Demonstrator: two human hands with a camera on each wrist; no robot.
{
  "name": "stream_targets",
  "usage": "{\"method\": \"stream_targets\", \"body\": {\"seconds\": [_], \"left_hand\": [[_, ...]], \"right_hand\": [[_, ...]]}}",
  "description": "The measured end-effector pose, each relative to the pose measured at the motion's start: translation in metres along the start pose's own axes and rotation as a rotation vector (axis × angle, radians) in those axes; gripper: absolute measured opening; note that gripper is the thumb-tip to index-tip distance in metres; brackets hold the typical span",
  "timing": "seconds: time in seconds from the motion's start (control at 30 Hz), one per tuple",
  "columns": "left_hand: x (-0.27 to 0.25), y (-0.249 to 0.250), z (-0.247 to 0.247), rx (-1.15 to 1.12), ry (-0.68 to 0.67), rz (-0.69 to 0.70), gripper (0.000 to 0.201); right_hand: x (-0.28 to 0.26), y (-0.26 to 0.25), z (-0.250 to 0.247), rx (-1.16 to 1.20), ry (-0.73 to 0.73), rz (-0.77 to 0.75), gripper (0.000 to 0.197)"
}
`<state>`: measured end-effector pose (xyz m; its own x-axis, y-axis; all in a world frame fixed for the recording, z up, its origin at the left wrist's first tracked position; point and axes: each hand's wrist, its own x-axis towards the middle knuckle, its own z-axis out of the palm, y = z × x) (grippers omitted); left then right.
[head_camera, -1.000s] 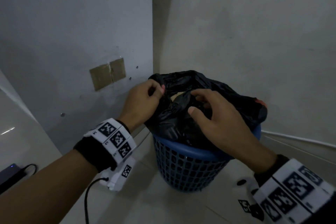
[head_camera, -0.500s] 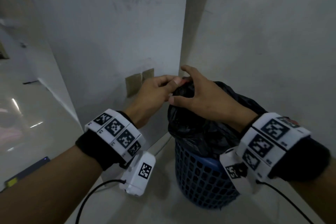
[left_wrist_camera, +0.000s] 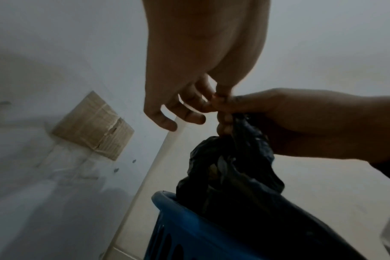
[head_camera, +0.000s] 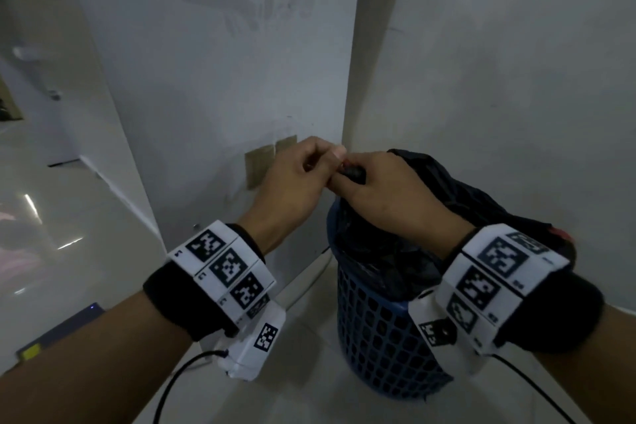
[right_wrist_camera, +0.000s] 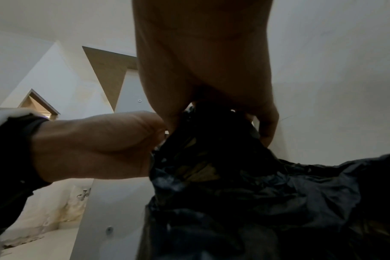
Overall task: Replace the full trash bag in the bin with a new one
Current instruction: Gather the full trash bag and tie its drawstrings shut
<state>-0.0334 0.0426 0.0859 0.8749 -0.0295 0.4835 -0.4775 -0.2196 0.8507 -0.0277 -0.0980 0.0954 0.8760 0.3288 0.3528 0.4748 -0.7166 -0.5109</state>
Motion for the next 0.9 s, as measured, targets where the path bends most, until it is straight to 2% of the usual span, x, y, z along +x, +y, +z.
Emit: {"method": "stream_targets", "body": {"seconds": [0.1,0.17,0.23,0.3,0.33,0.4,0.53,0.6,0.63,0.73,0.83,0.9], "left_hand": [[0.000,0.000,0.006,-0.013,0.077,0.052,0.027],[0.003,-0.003,0.008,0.032,0.125,0.037,0.027],[0.014,-0.010,0.001,-0.014,0.274,-0.082,0.026],[0.028,-0.017,-0.012,-0.230,0.462,-0.270,0.031],[0.030,-0.018,-0.015,-0.354,0.498,-0.327,0.034],[0.024,-0.014,-0.009,-0.437,0.415,-0.382,0.036],[-0.014,0.001,0.029,-0.320,0.012,-0.452,0.035],[-0.021,0.009,0.045,-0.290,-0.109,-0.425,0.030],[-0.021,0.012,0.050,-0.271,-0.126,-0.376,0.029],[-0.017,0.016,0.063,-0.276,-0.029,-0.252,0.025],[-0.013,0.012,0.071,-0.389,0.125,-0.341,0.030],[-0.007,0.009,0.069,-0.442,0.215,-0.402,0.031]], "right_hand": [[-0.001,0.001,-0.005,-0.108,0.052,-0.039,0.036],[-0.005,0.001,-0.010,-0.333,0.065,-0.071,0.030],[-0.011,0.006,-0.016,-0.544,0.011,-0.047,0.036],[-0.017,0.017,-0.020,-0.628,-0.068,0.025,0.040],[-0.020,0.021,-0.021,-0.611,-0.096,0.062,0.040],[-0.021,0.026,-0.024,-0.534,-0.103,0.119,0.040],[-0.019,0.024,-0.028,-0.419,-0.060,0.186,0.041],[-0.020,0.020,-0.029,-0.404,-0.073,0.178,0.038],[-0.022,0.018,-0.029,-0.411,-0.088,0.164,0.035],[-0.027,0.012,-0.029,-0.426,-0.072,0.106,0.033],[-0.030,0.014,-0.030,-0.510,-0.025,0.078,0.037],[-0.030,0.026,-0.033,-0.571,-0.046,0.141,0.038]]}}
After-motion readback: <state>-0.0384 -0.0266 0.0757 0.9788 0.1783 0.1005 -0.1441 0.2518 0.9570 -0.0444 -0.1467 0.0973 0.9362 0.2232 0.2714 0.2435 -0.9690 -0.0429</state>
